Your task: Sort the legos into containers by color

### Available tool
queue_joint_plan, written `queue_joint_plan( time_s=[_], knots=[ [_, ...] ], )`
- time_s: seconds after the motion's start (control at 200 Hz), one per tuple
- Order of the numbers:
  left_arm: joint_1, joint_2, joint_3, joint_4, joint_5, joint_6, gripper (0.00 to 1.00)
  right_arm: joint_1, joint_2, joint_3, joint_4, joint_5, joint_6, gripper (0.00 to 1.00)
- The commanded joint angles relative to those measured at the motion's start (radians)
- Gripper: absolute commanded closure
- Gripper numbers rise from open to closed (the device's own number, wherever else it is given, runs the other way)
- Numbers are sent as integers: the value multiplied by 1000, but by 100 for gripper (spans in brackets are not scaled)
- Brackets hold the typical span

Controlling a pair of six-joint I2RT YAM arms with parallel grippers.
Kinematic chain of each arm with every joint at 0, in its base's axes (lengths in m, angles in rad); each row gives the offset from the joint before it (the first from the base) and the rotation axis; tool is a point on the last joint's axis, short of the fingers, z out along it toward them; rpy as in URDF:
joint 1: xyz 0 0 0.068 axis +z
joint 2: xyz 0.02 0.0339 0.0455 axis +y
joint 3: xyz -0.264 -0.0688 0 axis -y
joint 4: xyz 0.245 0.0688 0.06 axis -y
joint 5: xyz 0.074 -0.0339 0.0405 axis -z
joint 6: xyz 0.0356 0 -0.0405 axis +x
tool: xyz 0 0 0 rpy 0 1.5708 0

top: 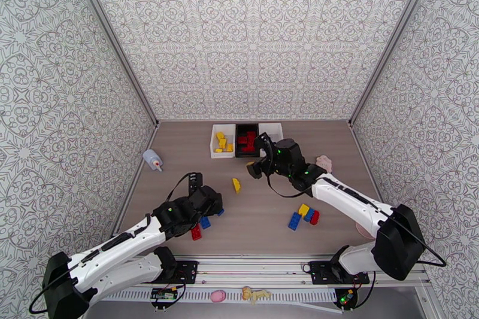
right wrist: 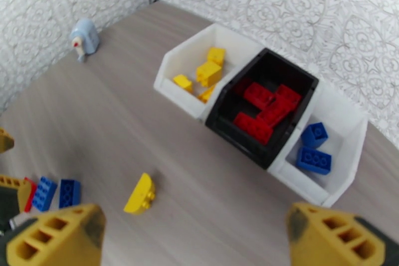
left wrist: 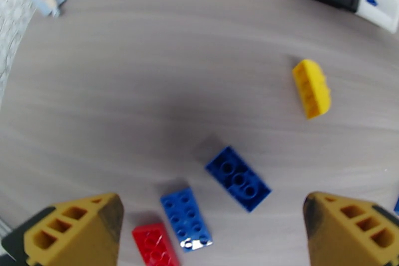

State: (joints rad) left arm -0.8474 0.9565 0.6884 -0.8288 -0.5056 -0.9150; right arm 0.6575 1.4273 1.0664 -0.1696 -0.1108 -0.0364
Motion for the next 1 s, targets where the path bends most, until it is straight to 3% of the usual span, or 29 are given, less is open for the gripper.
queue_joint_plan(
  time_s=[0.0,0.35,0.65,0.995],
  knots=[
    [-14,-23,-1,-175,66,-147,1,14,-17,-16,-101,-51,-49,0],
    [5,-129,-127,-219,195,-216,19,79,21,31,-202,-133,-157,1],
    [51,-156,-242,-144,253,-232,38,90,44,44,-202,-138,-153,0],
    [97,-159,-296,-48,303,-193,38,90,42,45,-214,-133,-149,0]
  ],
)
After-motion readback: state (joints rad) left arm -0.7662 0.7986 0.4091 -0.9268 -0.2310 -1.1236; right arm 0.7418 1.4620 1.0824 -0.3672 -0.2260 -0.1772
